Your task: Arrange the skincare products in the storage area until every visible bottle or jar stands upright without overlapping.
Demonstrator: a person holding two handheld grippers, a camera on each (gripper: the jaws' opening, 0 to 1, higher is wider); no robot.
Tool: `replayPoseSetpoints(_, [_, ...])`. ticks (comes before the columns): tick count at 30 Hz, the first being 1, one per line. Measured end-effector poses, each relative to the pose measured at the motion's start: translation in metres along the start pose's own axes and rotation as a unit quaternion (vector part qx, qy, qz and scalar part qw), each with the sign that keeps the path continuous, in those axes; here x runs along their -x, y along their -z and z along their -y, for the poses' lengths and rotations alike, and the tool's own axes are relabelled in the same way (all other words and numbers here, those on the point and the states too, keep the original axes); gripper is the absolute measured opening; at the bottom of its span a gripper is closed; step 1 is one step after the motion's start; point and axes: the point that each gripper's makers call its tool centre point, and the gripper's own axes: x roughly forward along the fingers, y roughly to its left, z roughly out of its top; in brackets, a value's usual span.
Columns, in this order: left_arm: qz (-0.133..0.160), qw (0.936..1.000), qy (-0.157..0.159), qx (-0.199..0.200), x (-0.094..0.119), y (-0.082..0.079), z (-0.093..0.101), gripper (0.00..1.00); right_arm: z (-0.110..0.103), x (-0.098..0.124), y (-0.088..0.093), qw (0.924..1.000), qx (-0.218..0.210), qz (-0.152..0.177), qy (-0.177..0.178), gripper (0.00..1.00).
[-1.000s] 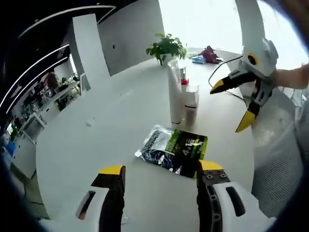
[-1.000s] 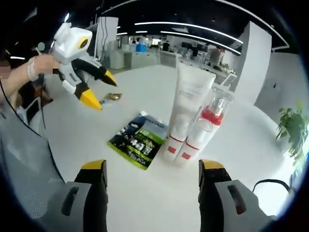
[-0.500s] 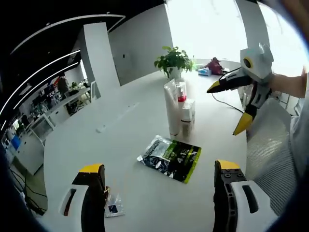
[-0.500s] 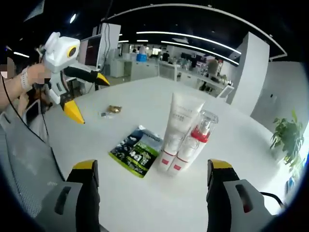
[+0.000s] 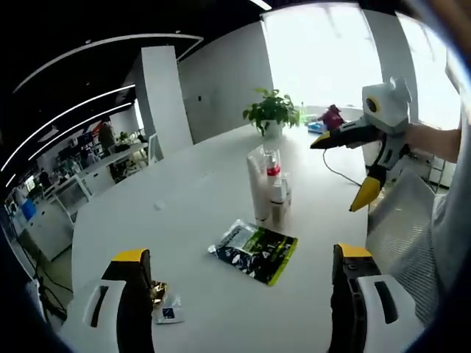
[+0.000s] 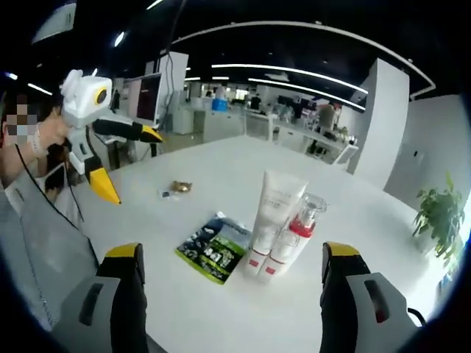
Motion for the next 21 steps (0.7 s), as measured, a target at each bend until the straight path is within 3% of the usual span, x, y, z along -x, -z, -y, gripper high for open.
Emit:
replayPoseSetpoints(4, [0.004, 1.0000, 0.002, 0.004, 0.003, 0.002, -0.001, 0.99, -0.001, 0.001, -0.003, 0.9999, -0.010, 0.008, -0.005, 1.00])
replayPoseSetpoints(10, [-0.006, 1.0000, 0.005, -0.002, 0.005, 0.005, 0.004, 0.99, -0.003, 0.001, -0.002, 0.9999, 0.008, 0.000, -0.012, 1.00])
replayPoseSetpoints(21, [-0.006, 0.9999, 0.004, 0.015, 0.007, 0.006, 0.009, 0.99, -0.005, 0.004, -0.012, 0.9989, -0.033, 0.027, -0.019, 1.00])
